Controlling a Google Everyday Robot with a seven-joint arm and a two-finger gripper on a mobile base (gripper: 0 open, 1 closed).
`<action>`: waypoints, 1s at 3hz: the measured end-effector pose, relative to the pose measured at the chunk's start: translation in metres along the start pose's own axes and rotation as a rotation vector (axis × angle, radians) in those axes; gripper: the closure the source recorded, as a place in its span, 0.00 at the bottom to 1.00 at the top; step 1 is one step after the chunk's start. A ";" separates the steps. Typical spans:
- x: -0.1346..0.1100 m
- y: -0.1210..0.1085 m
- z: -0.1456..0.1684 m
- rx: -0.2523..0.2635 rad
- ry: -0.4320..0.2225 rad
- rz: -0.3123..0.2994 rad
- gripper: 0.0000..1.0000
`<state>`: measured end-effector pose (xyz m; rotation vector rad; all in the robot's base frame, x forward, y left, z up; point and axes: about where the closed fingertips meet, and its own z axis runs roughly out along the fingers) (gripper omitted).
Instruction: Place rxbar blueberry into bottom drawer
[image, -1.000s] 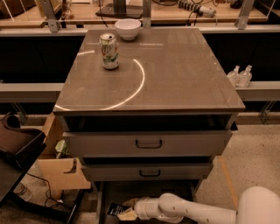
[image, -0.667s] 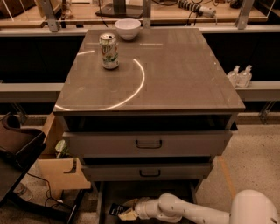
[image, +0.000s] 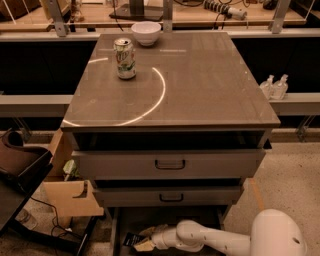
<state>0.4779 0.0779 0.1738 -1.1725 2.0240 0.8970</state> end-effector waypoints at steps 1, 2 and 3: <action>0.000 0.002 0.001 -0.003 0.000 0.000 0.62; 0.000 0.003 0.003 -0.006 0.000 0.000 0.38; 0.000 0.005 0.004 -0.009 0.000 0.001 0.16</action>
Offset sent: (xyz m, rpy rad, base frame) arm -0.0010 0.0015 -0.0004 0.0011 0.0014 0.0022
